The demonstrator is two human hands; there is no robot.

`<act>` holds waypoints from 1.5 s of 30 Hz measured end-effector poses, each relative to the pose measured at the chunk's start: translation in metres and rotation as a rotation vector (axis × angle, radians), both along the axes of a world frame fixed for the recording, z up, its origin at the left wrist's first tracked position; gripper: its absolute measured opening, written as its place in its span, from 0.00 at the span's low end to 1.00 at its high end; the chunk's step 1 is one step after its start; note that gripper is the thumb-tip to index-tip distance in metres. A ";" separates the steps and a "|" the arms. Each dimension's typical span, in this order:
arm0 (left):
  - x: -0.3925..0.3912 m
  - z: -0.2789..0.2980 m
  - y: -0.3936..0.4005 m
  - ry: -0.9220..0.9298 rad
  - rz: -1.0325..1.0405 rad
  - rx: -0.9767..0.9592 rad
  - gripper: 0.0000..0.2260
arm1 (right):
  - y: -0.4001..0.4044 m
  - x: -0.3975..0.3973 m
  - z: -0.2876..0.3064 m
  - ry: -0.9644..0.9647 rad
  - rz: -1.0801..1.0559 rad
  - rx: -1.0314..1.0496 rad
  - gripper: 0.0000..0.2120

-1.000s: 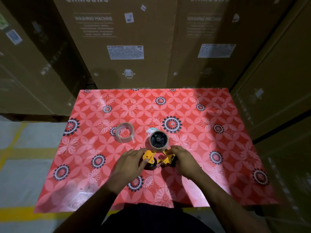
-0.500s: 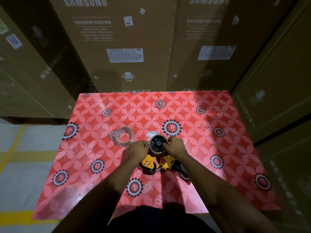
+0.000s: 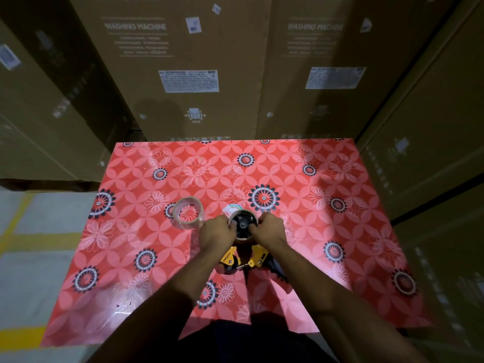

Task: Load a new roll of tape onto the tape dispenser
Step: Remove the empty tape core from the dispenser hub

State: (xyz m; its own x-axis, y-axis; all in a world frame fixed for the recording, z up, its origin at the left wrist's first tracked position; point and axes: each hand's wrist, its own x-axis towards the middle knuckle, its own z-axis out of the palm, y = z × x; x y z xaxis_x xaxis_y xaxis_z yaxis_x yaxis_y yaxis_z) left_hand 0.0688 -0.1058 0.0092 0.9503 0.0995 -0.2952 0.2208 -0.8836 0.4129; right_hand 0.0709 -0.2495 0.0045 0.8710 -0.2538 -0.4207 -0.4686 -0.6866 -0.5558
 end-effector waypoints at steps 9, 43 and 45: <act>-0.022 -0.031 0.010 0.059 -0.077 -0.170 0.33 | -0.003 -0.036 -0.029 -0.336 0.209 0.193 0.38; -0.020 -0.038 0.007 -0.008 -0.136 -0.104 0.34 | -0.002 -0.039 -0.038 -0.473 0.096 0.261 0.39; -0.020 -0.040 0.008 -0.019 -0.119 -0.139 0.35 | -0.006 -0.041 -0.041 -0.464 0.117 0.261 0.39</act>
